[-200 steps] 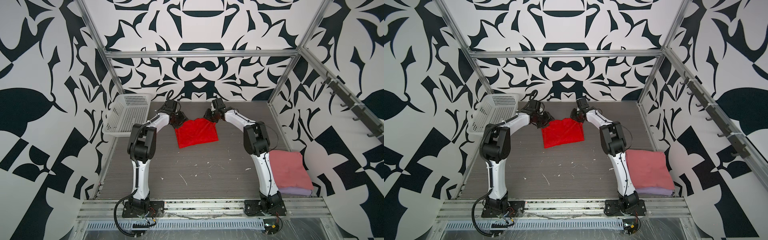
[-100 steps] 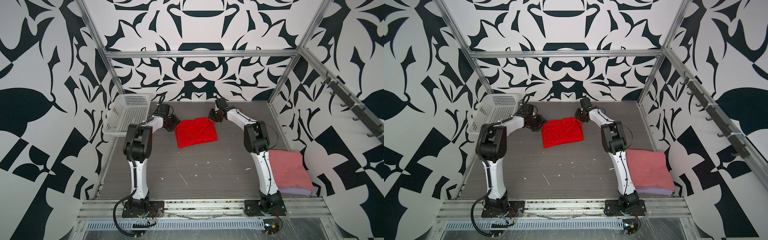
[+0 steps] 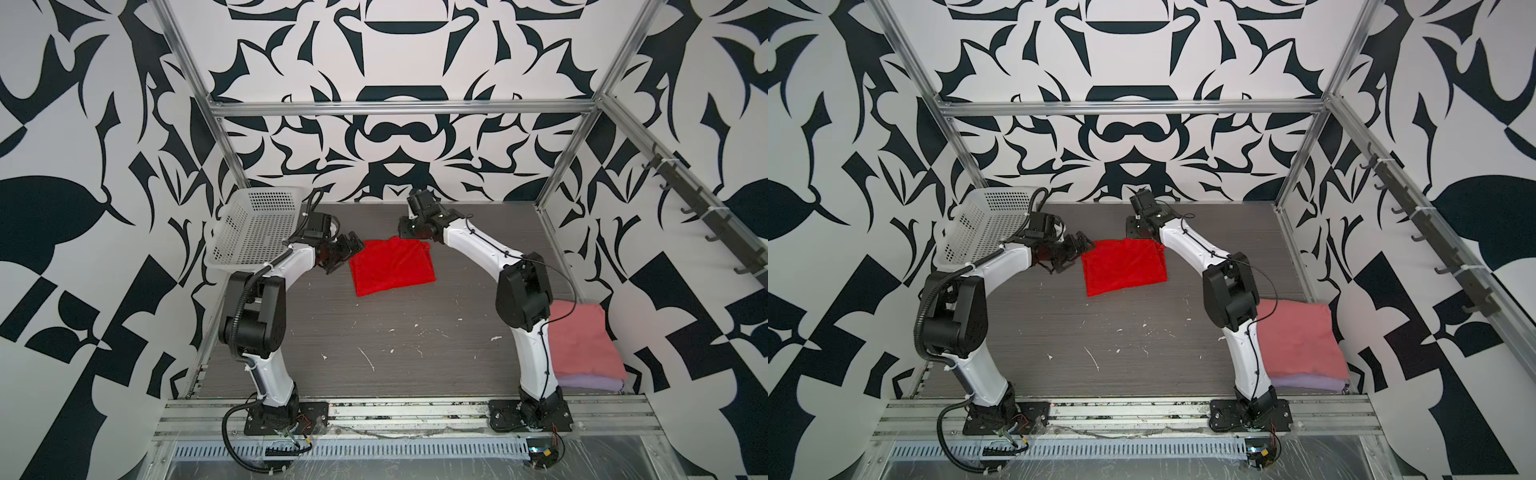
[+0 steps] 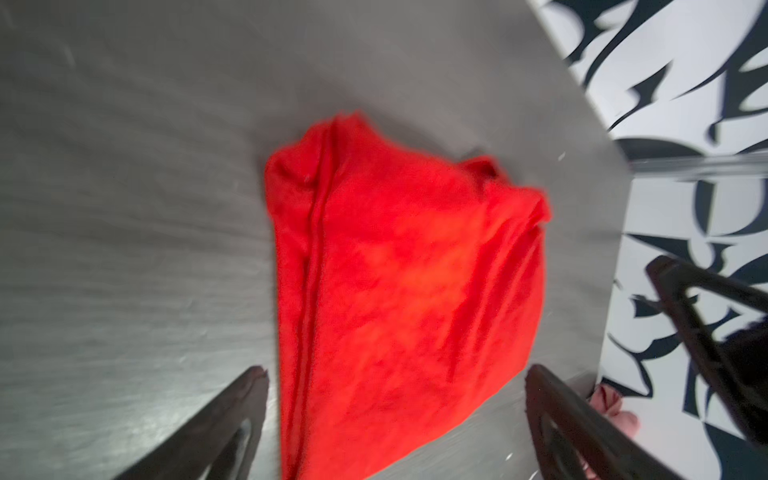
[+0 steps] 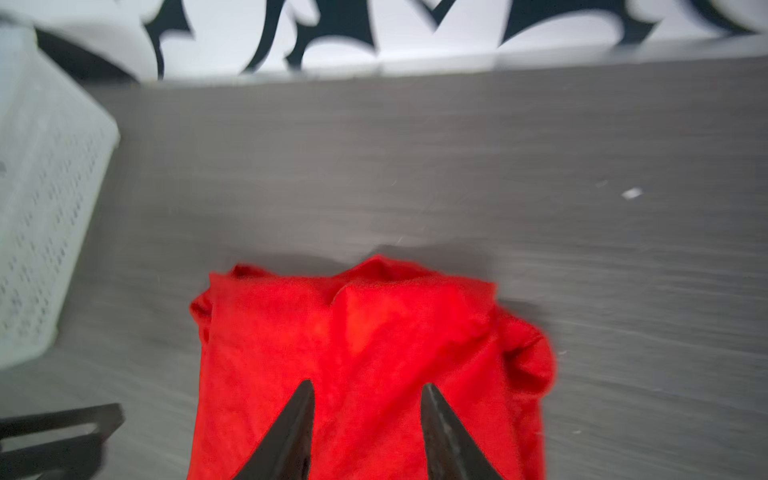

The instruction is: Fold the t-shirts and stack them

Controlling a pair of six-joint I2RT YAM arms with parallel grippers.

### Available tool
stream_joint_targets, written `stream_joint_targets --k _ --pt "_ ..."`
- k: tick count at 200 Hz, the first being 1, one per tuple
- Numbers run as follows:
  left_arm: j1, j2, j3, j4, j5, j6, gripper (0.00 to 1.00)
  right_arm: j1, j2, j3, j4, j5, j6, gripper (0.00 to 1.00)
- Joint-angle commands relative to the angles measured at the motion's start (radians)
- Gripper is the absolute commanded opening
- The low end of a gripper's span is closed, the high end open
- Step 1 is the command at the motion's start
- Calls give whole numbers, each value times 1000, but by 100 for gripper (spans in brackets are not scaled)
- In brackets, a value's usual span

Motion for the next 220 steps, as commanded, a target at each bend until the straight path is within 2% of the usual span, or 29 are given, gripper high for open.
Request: stream_joint_targets --k 1,18,72,100,121,139,168,179,186,211,220 --pt "3 9 -70 16 55 66 99 17 68 55 -102 88 -26 47" --pt "3 10 -124 87 85 55 99 24 110 70 -137 105 -10 47" --pt "2 155 -182 266 181 3 99 27 206 37 -160 -2 -17 46" --pt "2 213 -242 446 245 -89 100 27 242 -7 -163 -72 1 45" --pt "-12 277 -277 644 292 -213 99 28 256 -46 -153 -118 26 44" --pt "-49 322 -250 739 296 -282 98 27 257 -74 -126 -150 52 43" --pt "-117 353 -173 747 272 -319 94 26 246 -82 -101 -165 65 43" --pt "-121 352 -169 764 265 -338 86 22 236 -82 -95 -166 71 43" --pt "-121 347 -173 782 262 -353 74 17 227 -85 -90 -169 76 43" --pt "-122 327 -172 780 243 -359 40 -3 187 -104 -43 -195 100 43" --pt "-124 321 -168 776 237 -362 25 -15 176 -104 -30 -205 113 43"
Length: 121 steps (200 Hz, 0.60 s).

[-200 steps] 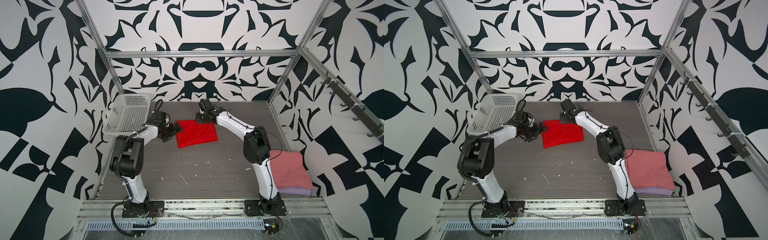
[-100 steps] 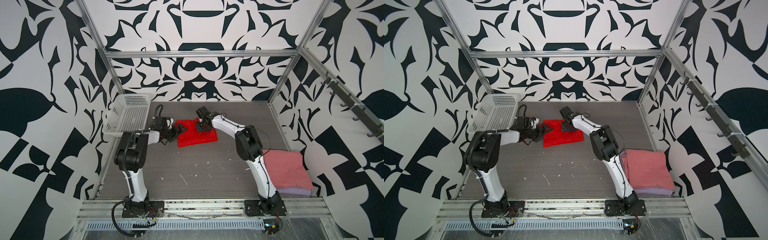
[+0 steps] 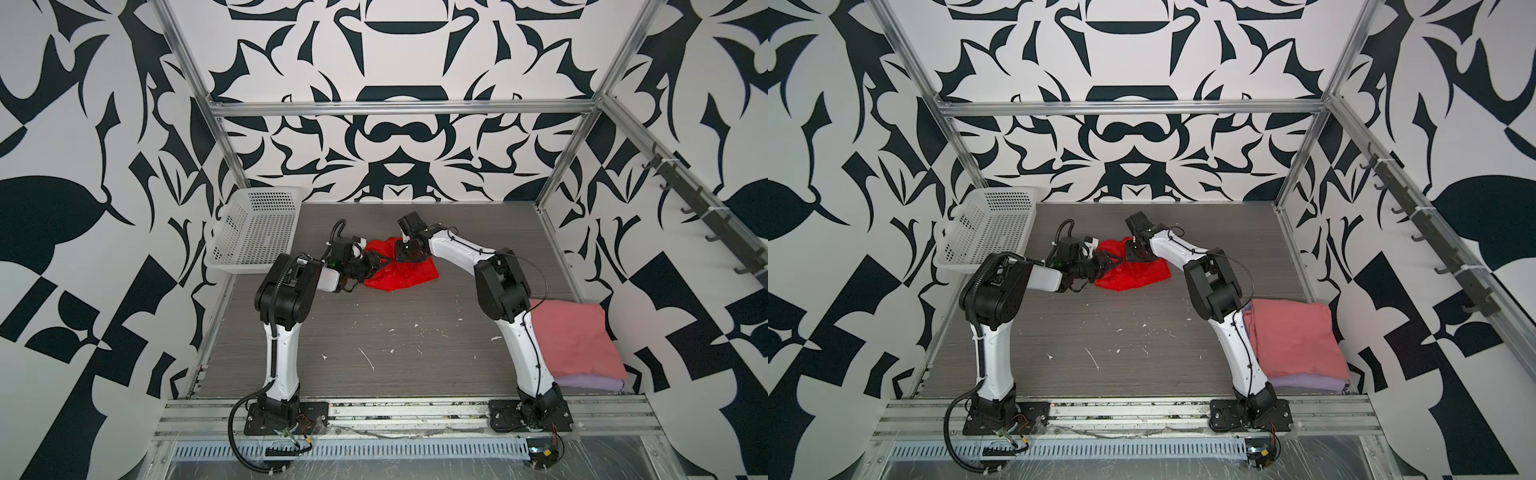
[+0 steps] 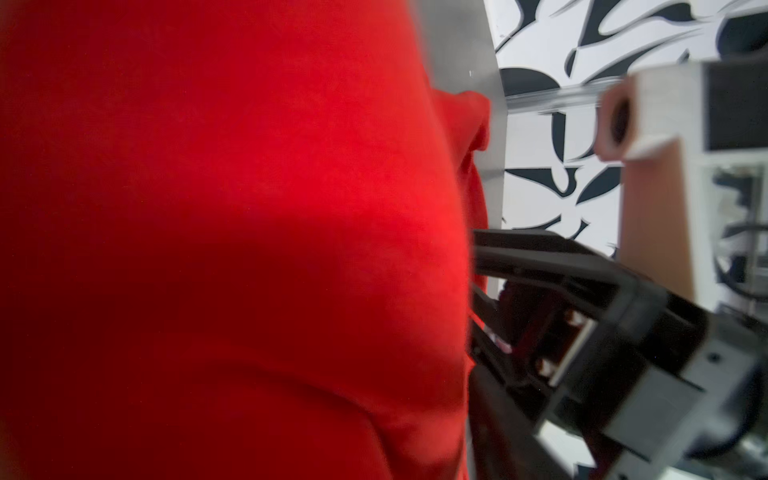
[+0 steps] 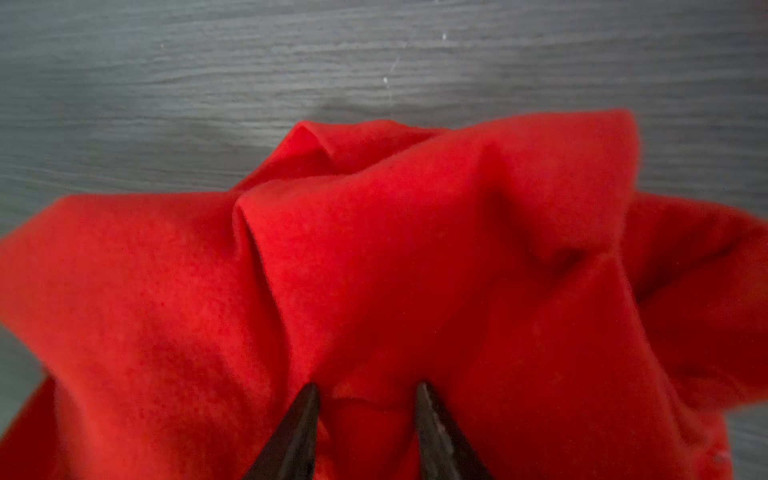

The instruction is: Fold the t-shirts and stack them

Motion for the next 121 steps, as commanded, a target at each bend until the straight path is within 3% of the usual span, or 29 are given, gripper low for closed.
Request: stream_joint_targets --k 1,8,17,73,77,80,85,99,121 --pt "-2 18 -13 -54 -41 -40 23 -11 22 -54 -35 -98 55 43" --pt "-3 10 -15 -54 -50 -47 9 -19 12 -55 -23 -107 64 43" --pt "-3 -2 -19 -42 -63 -65 0 -29 -3 -62 -9 -112 77 43" --pt "-9 -170 -32 -15 -188 -224 0 -81 -190 -173 129 -139 183 50" --pt "-10 -183 -21 -36 -199 -232 0 -84 -214 -193 149 -142 201 52" --pt "-10 -194 -11 -54 -209 -237 0 -87 -233 -209 165 -145 217 62" --pt "-10 -212 7 -97 -226 -244 0 -92 -265 -239 193 -155 244 69" --pt "-16 -254 75 -240 -277 -256 0 -105 -366 -348 291 -177 343 79" --pt "-22 -282 228 -514 -343 -278 0 -115 -525 -563 475 -199 539 86"
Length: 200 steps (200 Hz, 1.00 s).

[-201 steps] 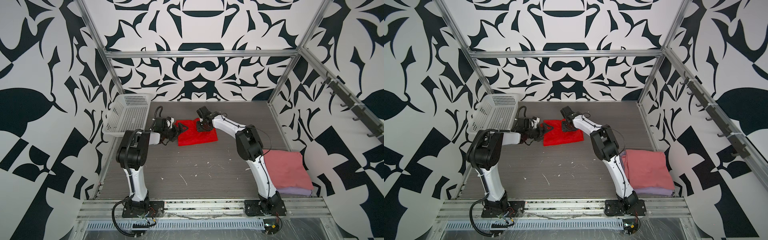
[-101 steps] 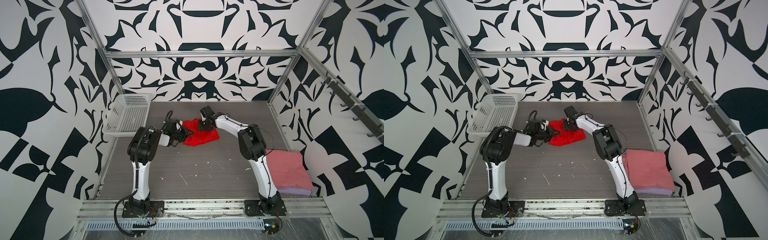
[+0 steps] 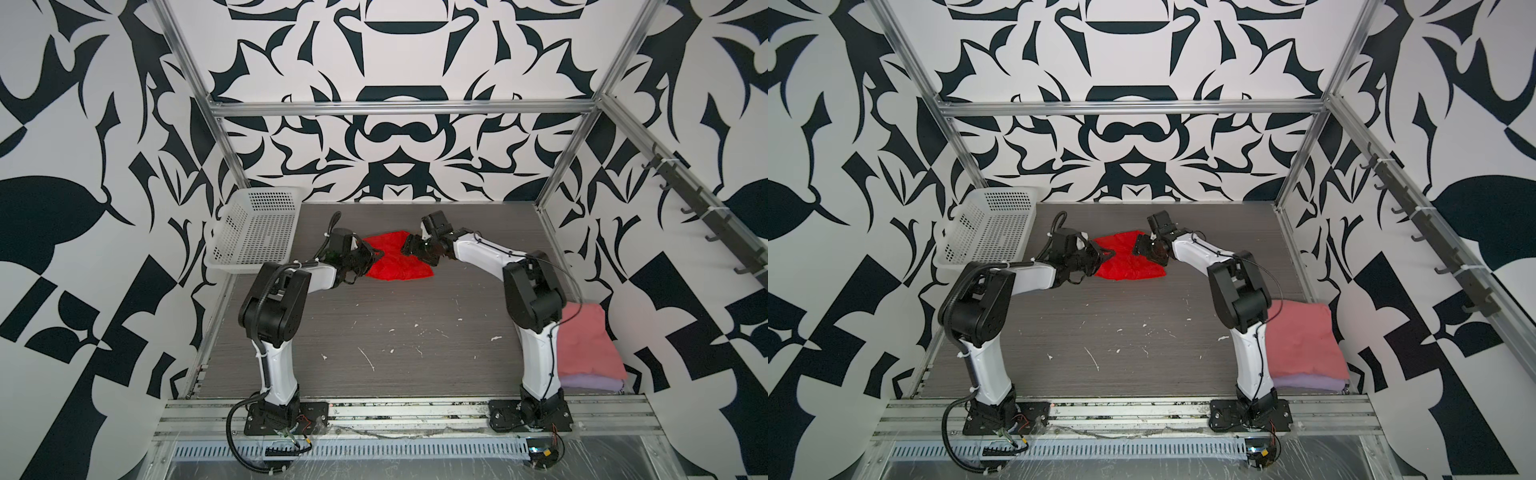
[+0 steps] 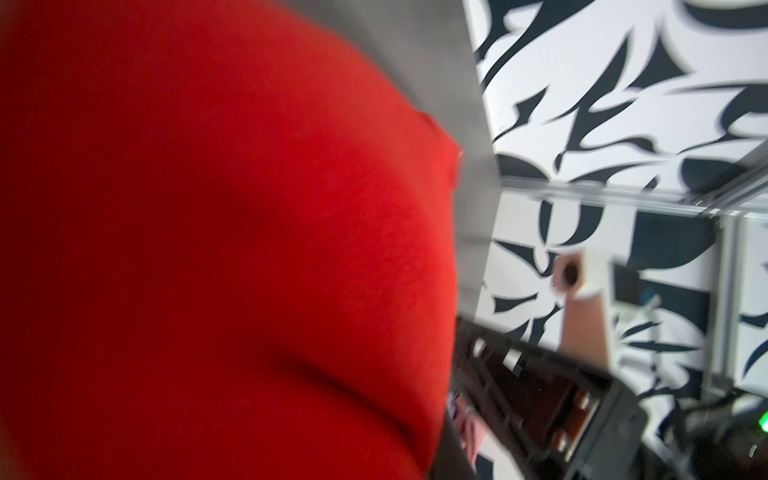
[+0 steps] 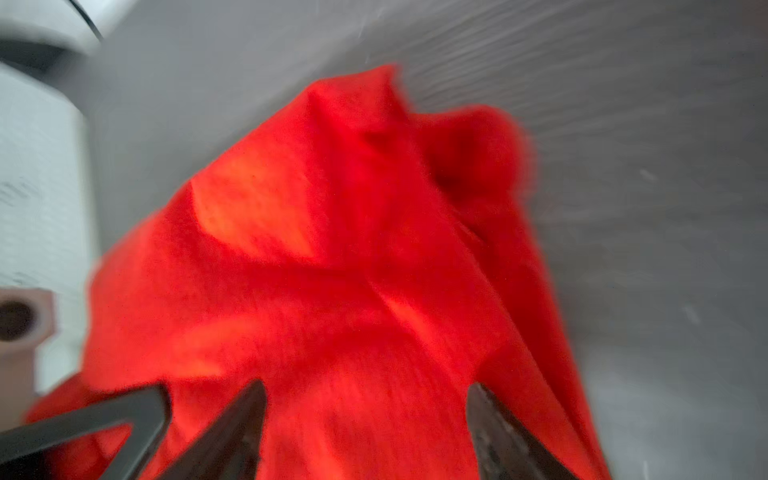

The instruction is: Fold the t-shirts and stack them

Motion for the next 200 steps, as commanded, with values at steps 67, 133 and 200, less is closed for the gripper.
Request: stream_joint_targets --k 67,133,200 --pt "-12 -53 278 -373 -187 -228 0 44 -310 -543 915 64 767 98" --pt "-28 -111 251 -395 -256 -273 0 140 -94 -485 1243 152 1065 98" --pt "-28 -124 219 -365 -243 -292 0 186 27 -389 1292 174 1213 99"
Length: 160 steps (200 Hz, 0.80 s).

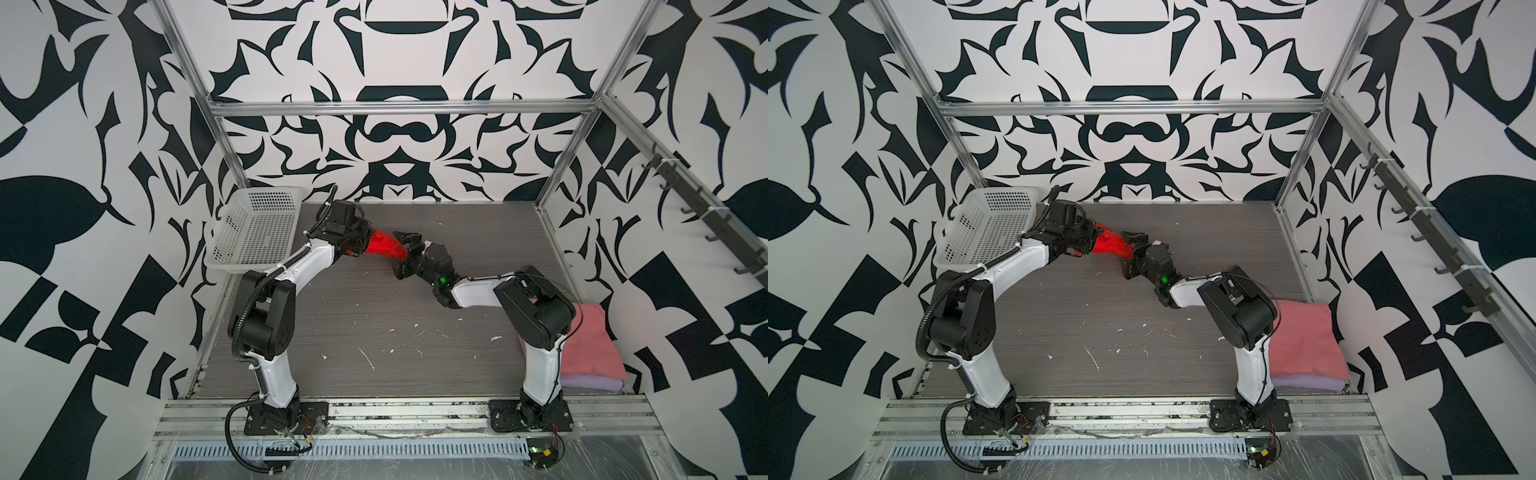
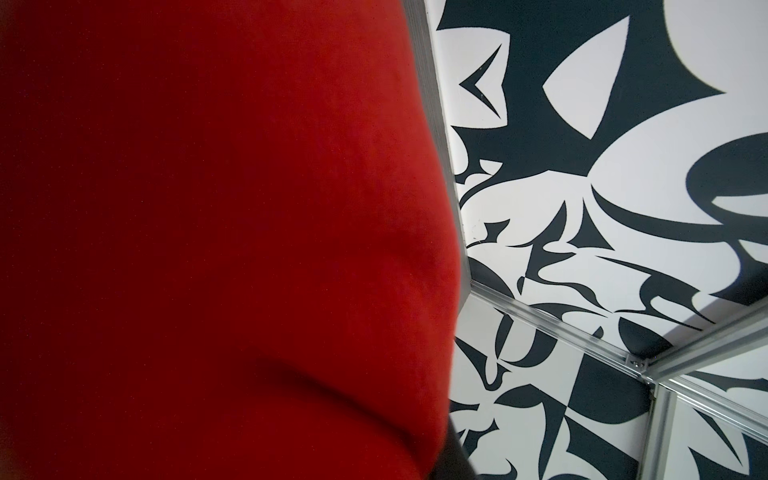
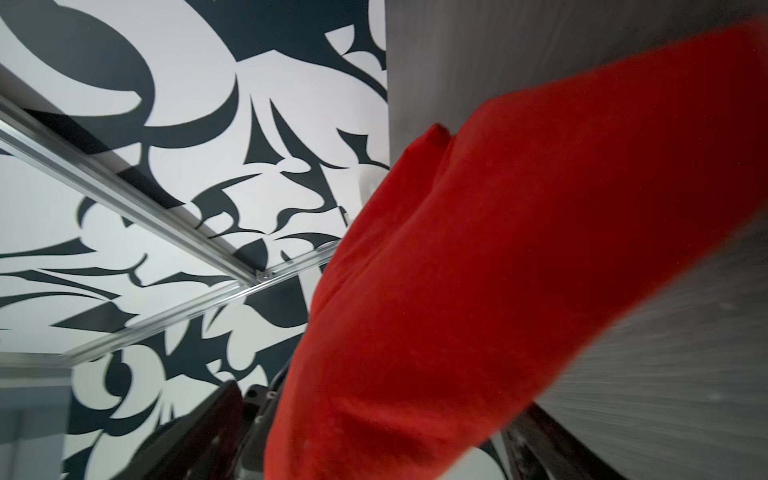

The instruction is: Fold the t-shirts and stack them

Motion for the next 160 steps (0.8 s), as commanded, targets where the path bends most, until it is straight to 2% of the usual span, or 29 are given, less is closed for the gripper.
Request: stream_joint_targets --k 1,47,74,105,112,117,129,133,160 --pt "-4 -46 -23 37 -2 -29 0 14 41 62 105 37 97 99" --pt "-5 -111 -101 54 8 -59 0 15 70 73 69 78 108 90" --pt "-5 -150 -151 51 13 -65 0 22 118 116 79 49 131 79" --pt "-4 -187 -211 77 -2 -81 0 32 124 132 22 15 117 73" --pt "-5 -189 -214 78 2 -82 0 32 128 136 16 9 117 68" --pt "-5 -191 -214 76 3 -81 0 32 135 139 17 9 116 61" --pt "-5 -200 -217 71 -2 -73 0 31 150 149 13 -4 118 32" --pt "-4 -203 -217 64 -5 -69 0 31 153 152 8 -10 119 26" --pt "-4 -231 -230 26 -24 -48 0 30 144 165 -64 -53 59 17"
